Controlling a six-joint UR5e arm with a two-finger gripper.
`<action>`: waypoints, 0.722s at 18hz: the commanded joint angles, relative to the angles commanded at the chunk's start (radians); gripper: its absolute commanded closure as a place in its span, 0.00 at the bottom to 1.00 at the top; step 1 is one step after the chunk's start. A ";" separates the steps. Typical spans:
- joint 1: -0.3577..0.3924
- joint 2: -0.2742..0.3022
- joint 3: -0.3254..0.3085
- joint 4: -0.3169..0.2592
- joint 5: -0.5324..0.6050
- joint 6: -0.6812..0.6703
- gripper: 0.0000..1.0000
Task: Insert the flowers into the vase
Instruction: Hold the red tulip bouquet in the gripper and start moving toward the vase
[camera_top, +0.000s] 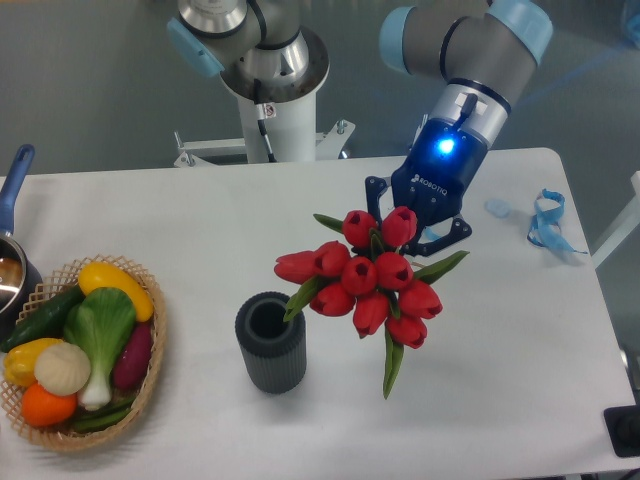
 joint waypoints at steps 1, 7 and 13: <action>-0.002 0.000 0.000 0.000 0.000 0.002 0.90; -0.003 0.002 -0.008 0.000 0.002 0.000 0.90; -0.012 -0.003 -0.003 0.000 0.000 0.006 0.90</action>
